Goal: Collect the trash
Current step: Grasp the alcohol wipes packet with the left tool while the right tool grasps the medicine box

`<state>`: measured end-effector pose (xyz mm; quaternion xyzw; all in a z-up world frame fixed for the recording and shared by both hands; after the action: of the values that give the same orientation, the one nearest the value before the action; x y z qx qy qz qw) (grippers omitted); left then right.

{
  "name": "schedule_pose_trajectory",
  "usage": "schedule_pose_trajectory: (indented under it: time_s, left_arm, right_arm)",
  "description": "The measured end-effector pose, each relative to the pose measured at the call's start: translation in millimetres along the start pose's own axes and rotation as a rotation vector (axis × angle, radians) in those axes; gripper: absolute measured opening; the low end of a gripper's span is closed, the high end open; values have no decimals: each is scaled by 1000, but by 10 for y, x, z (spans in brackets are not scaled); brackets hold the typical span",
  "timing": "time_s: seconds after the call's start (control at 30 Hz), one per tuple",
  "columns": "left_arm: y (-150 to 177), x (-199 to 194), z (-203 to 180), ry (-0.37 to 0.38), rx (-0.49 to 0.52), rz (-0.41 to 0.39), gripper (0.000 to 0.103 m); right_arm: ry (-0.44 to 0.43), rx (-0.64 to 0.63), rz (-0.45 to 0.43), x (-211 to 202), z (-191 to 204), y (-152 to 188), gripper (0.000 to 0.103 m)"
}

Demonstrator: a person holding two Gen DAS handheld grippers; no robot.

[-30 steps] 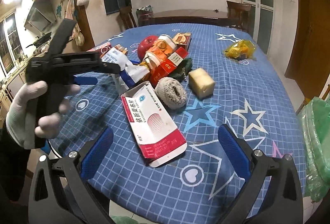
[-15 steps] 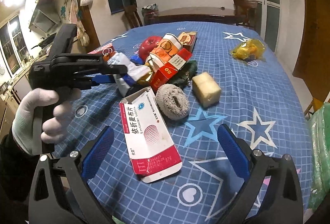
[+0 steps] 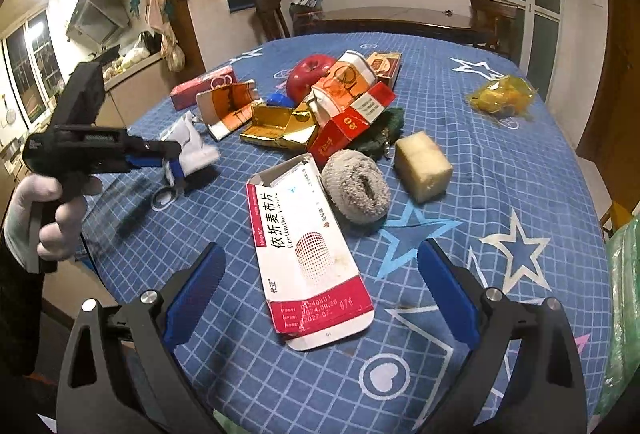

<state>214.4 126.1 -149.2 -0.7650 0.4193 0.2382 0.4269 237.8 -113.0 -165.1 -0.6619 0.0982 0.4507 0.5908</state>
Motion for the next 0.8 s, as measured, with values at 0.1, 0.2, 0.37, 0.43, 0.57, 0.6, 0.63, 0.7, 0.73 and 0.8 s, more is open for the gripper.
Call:
schedule_pose_trajectory:
  time_s: [0.1, 0.2, 0.37, 0.43, 0.57, 0.6, 0.63, 0.7, 0.73, 0.8]
  left_arm:
    - [1, 35, -16, -14, -12, -12, 77]
    - [-19, 64, -71, 5, -27, -22, 81]
    - [-107, 152, -89, 13, -71, -53, 80]
    - [-141, 137, -18, -4, -95, -67, 64]
    - [-169, 156, 46, -5, -122, -73, 43]
    - [-169, 164, 33, -6, -115, -73, 41]
    - [-165, 168, 20, -10, -107, -77, 36]
    - [-160, 171, -21, -13, -93, -87, 30]
    - [-159, 162, -49, -27, -79, -100, 29]
    - [-146, 116, -81, -50, -51, -123, 28]
  right_arm:
    - [13, -16, 19, 96, -13, -37, 93]
    - [30, -36, 43, 194, -8, -64, 93]
    - [52, -75, 103, 381, 64, -14, 93]
    - [57, -81, 117, 422, 81, 15, 81]
    - [53, -75, 111, 413, 99, 25, 61]
    - [54, -72, 108, 404, 101, 29, 60]
    - [54, -70, 103, 392, 105, 39, 59]
    - [48, -62, 88, 349, 137, 63, 55]
    - [46, -57, 75, 310, 150, 76, 55]
    - [45, -49, 46, 227, 181, 83, 52]
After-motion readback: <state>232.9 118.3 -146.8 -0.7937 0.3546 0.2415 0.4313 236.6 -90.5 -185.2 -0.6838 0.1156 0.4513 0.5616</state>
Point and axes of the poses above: each gripper's, at about its wrist camera, not at the fingertips, and x roughly the way its jaws point, z to its left, y to its underside, the point moved 7 cm from there along x, roughly the way its jaws point, and after that the axes turned 3 degrees about z, right-handed, at the moved point
